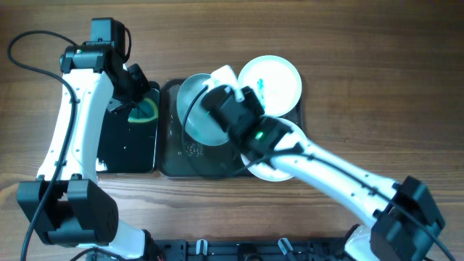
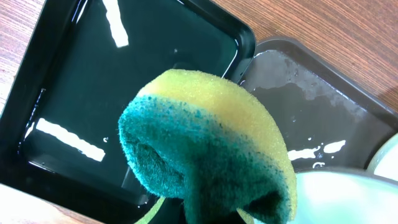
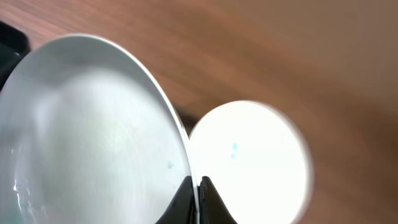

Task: Clean dirty plates on tray and stack at the side
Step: 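Carry the cleaned plate right off the tray with the right gripper, then set the plate down on the table right of the tray and release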

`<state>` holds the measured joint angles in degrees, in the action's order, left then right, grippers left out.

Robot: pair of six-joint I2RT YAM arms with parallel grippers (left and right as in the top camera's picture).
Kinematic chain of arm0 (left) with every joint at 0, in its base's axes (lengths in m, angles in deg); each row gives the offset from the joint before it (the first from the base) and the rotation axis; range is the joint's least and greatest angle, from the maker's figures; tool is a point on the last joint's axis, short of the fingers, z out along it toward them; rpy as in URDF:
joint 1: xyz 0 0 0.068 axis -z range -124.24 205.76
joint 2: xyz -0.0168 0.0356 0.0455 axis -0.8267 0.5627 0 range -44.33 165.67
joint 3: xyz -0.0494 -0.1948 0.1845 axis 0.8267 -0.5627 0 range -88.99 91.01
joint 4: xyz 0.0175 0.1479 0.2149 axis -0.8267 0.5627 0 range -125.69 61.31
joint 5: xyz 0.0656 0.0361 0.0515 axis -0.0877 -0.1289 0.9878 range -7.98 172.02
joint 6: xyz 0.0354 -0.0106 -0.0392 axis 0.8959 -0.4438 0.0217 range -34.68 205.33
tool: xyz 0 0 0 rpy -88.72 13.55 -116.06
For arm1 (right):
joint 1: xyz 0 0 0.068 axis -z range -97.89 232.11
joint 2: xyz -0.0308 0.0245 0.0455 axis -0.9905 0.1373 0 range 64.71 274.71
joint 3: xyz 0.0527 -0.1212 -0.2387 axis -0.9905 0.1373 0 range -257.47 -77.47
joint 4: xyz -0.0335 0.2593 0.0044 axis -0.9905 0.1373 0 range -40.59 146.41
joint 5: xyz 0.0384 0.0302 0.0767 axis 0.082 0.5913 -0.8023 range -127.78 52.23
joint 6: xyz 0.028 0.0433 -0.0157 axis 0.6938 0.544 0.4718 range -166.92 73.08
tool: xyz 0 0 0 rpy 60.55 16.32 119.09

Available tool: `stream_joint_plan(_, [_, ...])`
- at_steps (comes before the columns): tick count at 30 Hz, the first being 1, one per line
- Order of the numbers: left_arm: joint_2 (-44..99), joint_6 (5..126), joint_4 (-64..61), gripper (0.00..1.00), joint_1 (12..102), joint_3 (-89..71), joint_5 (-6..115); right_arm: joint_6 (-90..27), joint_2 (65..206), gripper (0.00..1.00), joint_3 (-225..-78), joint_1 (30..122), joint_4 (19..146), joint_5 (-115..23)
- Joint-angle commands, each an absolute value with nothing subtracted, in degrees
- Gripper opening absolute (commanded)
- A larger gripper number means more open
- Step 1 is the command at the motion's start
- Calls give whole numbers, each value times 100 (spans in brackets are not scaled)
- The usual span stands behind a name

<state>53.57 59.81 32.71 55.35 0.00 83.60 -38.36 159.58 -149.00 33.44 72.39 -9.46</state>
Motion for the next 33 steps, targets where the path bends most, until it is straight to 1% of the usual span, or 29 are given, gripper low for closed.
stream_joint_plan(1, [5307, 6114, 3282, 4, 5516, 59, 8310, -2706, 15766, 4, -14913, 4334, 7270, -4375])
stream_joint_plan(3, [5307, 6114, 3299, 4, 5516, 59, 8310, -2433, 15696, 4, -14913, 4981, 7385, -5381])
stream_joint_plan(4, [5307, 6114, 3302, 4, 5516, 59, 8310, -2265, 15659, 4, -14913, 5484, 7508, -5993])
stream_joint_plan(6, [5307, 6114, 3302, 4, 5516, 59, 8310, -2125, 15630, 4, -14913, 6210, 7742, -6637])
stream_joint_plan(8, [5307, 6114, 3299, 4, 5516, 59, 8310, -2131, 15617, 4, -14913, 6942, 8052, -6869])
stream_joint_plan(11, [5307, 6114, 3299, 4, 5516, 59, 8310, -2284, 15609, 4, -14913, 7923, 8581, -6679])
stream_joint_plan(12, [5307, 6114, 3299, 4, 5516, 59, 8308, -2385, 15604, 4, -14913, 8483, 8887, -5966])
stream_joint_plan(13, [5307, 6112, 3299, 4, 5516, 59, 8305, -2383, 15606, 4, -14913, 8723, 9003, -5599])
stream_joint_plan(18, [5307, 6112, 3308, 4, 5516, 59, 8308, -2225, 15611, 4, -14908, 9903, 9661, -4356])
stream_joint_plan(21, [5307, 6112, 3313, 4, 5516, 59, 8308, -2265, 15611, 4, -14821, 10430, 9842, -4091])
stream_joint_plan(24, [5307, 6112, 3313, 4, 5516, 59, 8308, -2300, 15611, 4, -14561, 10679, 9777, -4074])
stream_joint_plan(33, [5307, 6114, 3313, 4, 5516, 59, 8308, -2359, 15611, 4, -13247, 10561, 8793, -4200])
